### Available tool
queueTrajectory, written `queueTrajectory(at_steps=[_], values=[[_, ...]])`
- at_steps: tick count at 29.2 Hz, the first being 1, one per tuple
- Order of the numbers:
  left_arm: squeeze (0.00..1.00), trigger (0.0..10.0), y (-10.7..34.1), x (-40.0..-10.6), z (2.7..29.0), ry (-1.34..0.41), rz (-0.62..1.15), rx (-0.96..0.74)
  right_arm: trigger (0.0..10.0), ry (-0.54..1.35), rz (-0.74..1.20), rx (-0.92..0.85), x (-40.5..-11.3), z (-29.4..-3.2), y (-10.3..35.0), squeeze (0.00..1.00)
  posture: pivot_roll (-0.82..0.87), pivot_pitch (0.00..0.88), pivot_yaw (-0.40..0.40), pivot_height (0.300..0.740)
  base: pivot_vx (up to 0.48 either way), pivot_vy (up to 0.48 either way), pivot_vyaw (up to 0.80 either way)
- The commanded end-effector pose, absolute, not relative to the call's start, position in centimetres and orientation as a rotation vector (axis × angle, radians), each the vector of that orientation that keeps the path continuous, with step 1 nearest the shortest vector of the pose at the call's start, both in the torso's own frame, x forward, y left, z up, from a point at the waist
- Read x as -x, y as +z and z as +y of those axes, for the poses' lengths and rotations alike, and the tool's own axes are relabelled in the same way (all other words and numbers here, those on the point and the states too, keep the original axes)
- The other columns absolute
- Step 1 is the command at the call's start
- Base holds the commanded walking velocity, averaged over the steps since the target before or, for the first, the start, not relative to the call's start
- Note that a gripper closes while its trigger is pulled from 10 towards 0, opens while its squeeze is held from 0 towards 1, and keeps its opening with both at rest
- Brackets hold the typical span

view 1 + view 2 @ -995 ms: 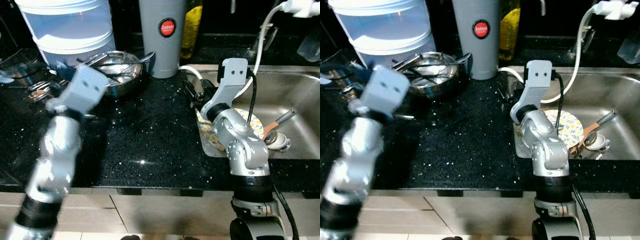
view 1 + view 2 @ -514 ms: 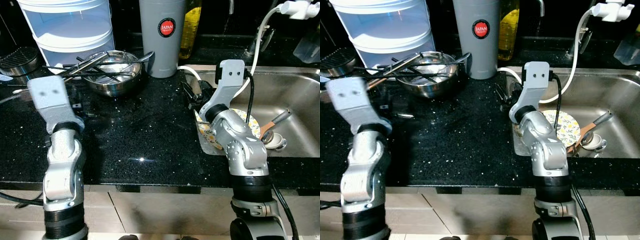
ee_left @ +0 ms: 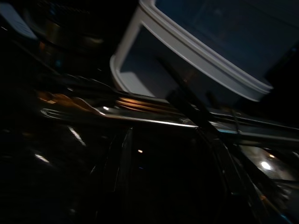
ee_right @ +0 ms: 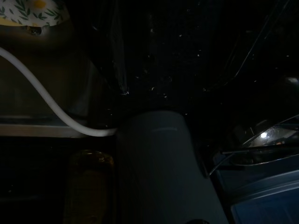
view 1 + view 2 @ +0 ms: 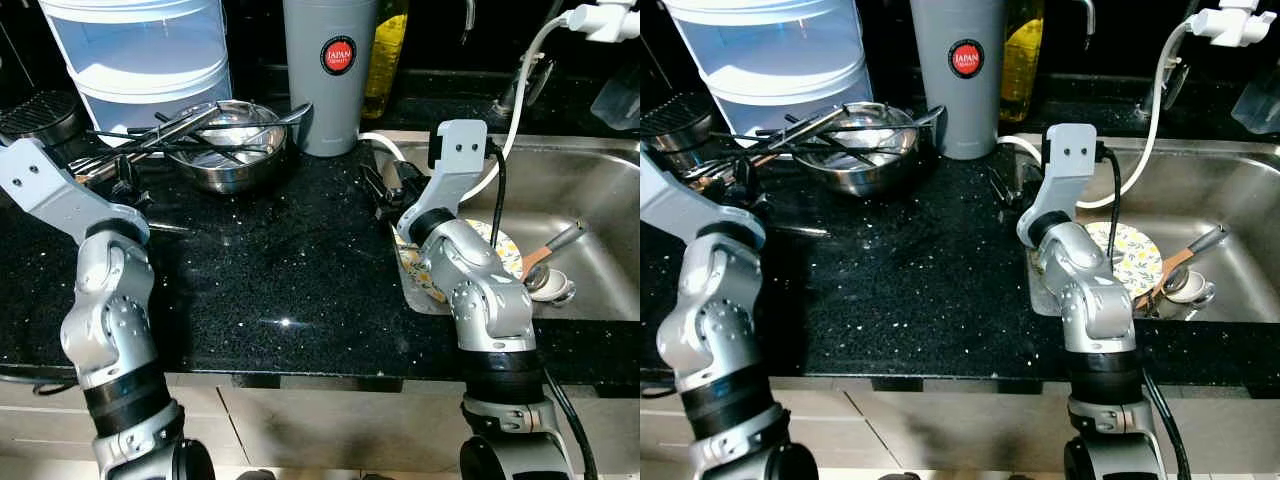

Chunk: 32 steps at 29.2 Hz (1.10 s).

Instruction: Kitchen organization

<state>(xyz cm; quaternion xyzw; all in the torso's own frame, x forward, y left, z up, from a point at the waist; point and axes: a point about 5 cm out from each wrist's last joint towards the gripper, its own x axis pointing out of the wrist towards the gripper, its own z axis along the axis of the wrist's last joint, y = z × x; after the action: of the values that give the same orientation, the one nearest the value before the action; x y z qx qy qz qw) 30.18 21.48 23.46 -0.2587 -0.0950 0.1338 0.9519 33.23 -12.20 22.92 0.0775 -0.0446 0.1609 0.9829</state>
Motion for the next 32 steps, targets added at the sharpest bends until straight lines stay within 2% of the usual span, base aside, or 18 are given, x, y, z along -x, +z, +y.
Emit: queueTrajectory(at_steps=[1,7,20,21,22,23,24,25,29,30,31,32], values=[[0.00,10.0,23.2,-30.5,21.4,0.248,-0.173,0.548,10.0,0.327,-0.087,-0.153,-33.3,-12.1,22.7,0.00,0.11,0.038,-0.034,0.740,0.000,0.000,0.00],[0.00,10.0,24.1,-31.1,20.7,0.108,-0.185,0.586,10.0,0.330,-0.089,-0.151,-33.2,-11.9,22.8,0.00,0.10,0.036,-0.032,0.740,0.000,0.000,0.00],[0.00,10.0,25.0,-31.5,21.9,0.108,-0.239,0.535,10.0,0.327,-0.088,-0.150,-33.1,-12.0,22.7,0.00,0.09,0.042,-0.032,0.740,0.000,0.000,0.00],[0.00,8.8,25.1,-31.5,22.1,0.116,-0.242,0.533,10.0,0.328,-0.088,-0.150,-33.1,-12.0,22.7,0.00,0.09,0.042,-0.032,0.740,0.000,0.000,0.00],[0.00,8.8,25.1,-31.5,22.1,0.116,-0.242,0.533,10.0,0.328,-0.088,-0.150,-33.1,-12.0,22.7,0.00,0.09,0.042,-0.032,0.740,0.000,0.000,0.00],[0.00,6.5,25.3,-31.6,22.5,0.126,-0.252,0.523,10.0,0.328,-0.088,-0.151,-33.1,-12.0,22.7,0.00,0.09,0.042,-0.033,0.740,0.000,0.000,0.00],[0.00,6.5,25.3,-31.6,22.5,0.126,-0.252,0.523,10.0,0.328,-0.088,-0.151,-33.1,-12.0,22.7,0.00,0.09,0.042,-0.033,0.740,0.000,0.000,0.00],[0.00,4.7,25.4,-31.7,22.7,0.127,-0.259,0.515,10.0,0.328,-0.088,-0.150,-33.1,-12.0,22.7,0.00,0.09,0.043,-0.033,0.740,0.000,0.000,0.00],[0.00,4.3,25.5,-31.7,22.9,0.127,-0.262,0.509,10.0,0.327,-0.088,-0.150,-33.1,-12.0,22.7,0.00,0.09,0.043,-0.033,0.740,0.000,0.000,0.00],[0.00,2.2,25.5,-31.8,22.9,0.125,-0.264,0.508,10.0,0.326,-0.088,-0.150,-33.2,-12.0,22.7,0.00,0.09,0.043,-0.032,0.740,0.000,0.000,0.00],[0.00,0.7,25.5,-31.8,22.9,0.124,-0.265,0.506,10.0,0.325,-0.089,-0.151,-33.2,-12.0,22.8,0.00,0.09,0.043,-0.032,0.740,0.000,0.000,0.00],[0.00,0.7,25.5,-31.8,22.9,0.122,-0.266,0.506,10.0,0.325,-0.089,-0.151,-33.2,-12.0,22.7,0.00,0.09,0.043,-0.032,0.740,0.000,0.000,0.00]])
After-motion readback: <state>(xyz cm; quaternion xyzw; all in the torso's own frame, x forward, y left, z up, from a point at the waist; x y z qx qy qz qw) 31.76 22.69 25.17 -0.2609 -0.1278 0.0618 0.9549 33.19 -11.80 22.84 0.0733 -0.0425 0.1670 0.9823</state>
